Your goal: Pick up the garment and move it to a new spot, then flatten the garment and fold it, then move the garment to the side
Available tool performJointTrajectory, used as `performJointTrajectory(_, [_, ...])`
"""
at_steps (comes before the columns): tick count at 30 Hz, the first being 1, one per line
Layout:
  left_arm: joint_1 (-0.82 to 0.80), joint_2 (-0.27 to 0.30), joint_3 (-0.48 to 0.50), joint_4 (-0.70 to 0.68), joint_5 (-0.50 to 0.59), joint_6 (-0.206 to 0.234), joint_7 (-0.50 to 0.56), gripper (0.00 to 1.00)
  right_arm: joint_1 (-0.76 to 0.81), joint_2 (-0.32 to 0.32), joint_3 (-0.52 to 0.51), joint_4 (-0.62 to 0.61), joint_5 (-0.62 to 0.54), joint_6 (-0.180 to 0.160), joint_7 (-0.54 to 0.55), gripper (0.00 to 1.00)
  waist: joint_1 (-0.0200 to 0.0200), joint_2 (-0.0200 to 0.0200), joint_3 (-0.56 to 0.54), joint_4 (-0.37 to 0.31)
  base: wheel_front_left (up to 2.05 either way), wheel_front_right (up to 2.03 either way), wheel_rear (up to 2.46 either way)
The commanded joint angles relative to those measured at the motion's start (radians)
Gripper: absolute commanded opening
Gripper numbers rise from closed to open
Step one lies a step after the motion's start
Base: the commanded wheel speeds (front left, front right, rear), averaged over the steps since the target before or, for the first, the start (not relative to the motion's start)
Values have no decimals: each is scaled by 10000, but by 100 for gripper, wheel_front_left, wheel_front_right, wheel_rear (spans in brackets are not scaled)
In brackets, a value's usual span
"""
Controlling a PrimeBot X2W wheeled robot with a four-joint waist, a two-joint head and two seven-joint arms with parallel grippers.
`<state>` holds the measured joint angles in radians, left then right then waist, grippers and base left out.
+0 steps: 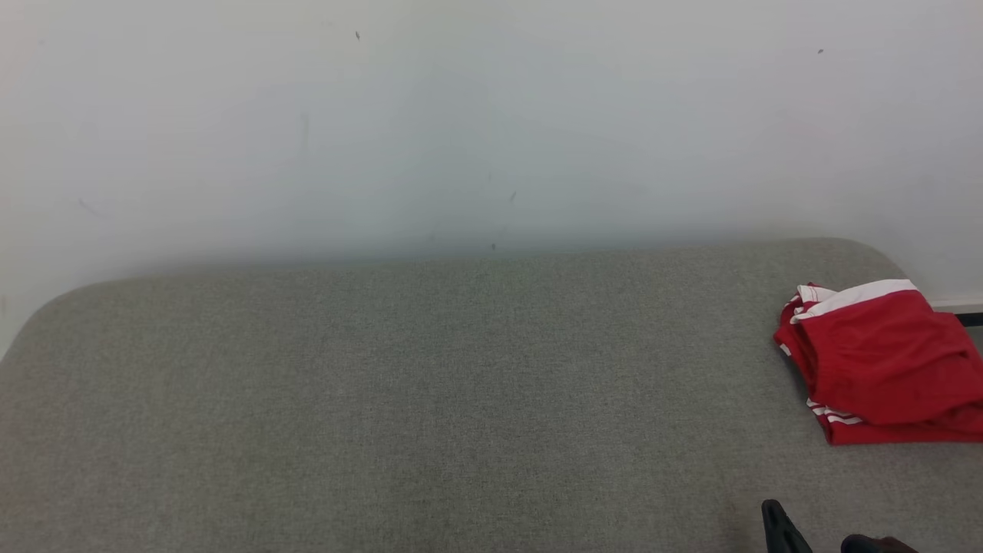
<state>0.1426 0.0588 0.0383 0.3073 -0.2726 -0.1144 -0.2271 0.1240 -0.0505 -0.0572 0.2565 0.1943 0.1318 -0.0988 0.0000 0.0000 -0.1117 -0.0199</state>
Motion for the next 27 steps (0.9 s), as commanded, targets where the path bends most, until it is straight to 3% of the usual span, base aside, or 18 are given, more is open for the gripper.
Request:
performJointTrajectory(1, [-316, 10, 25, -129, -592, -15, 101, 0, -255, -15, -99, -173, 592, -1, 81, 0, 0, 0, 19, 5, 0, 0, 0])
performJointTrajectory(27, [-1252, -18, -94, -124, -4713, -71, 1078, 0, -646, -11, -492, -471, 4957, -5, 722, 0, 0, 0, 253, 46, 0, 0, 0])
